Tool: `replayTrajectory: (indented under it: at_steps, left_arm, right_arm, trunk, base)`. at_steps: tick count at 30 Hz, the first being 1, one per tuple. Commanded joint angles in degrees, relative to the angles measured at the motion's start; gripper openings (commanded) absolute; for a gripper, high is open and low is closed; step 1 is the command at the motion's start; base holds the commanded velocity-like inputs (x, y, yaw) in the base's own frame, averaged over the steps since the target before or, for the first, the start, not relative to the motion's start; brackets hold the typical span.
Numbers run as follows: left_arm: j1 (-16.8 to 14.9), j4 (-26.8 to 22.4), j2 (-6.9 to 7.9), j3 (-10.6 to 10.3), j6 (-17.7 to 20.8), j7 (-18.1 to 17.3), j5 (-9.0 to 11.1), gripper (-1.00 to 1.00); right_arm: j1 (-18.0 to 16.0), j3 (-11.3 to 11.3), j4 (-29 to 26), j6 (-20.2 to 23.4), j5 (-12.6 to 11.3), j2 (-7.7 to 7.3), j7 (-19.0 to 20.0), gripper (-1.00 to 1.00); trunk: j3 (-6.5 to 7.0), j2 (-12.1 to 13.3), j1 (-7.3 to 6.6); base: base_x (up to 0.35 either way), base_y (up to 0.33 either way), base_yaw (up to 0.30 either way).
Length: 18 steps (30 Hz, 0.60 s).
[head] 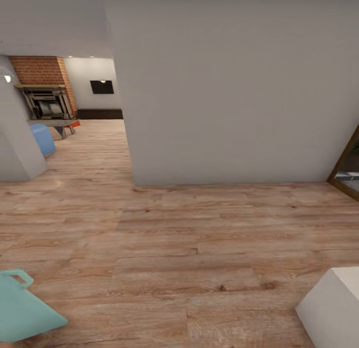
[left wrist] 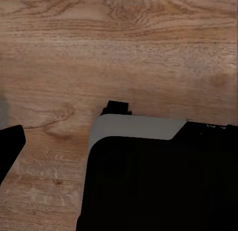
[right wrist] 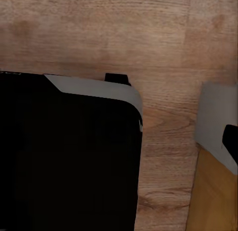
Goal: Move the two storage containers from the living room to the garage. In the garage, place one container on the floor and stack the other container on top of it (either order is fine).
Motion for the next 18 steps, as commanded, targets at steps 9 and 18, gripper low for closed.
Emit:
replayTrajectory:
  at_steps: [9,18]
  left_arm:
    - [-0.1,0.1,-0.02,0.2,-0.2,0.1,0.4,1.0]
    - [-0.1,0.1,-0.02,0.2,-0.2,0.0,0.4,1.0]
  right_arm:
    - [-0.1,0.5,0.2,-0.3,-0.5,0.05,0.0,1.0]
    - [-0.1,0.5,0.2,-0.3,-0.5,0.05,0.0,1.0]
  trunk:
    - [-0.06,0.0,0.04]
    - [-0.06,0.0,0.04]
  base:
    - [0.323,0.0,0.207]
    - [0.323,0.0,0.086]
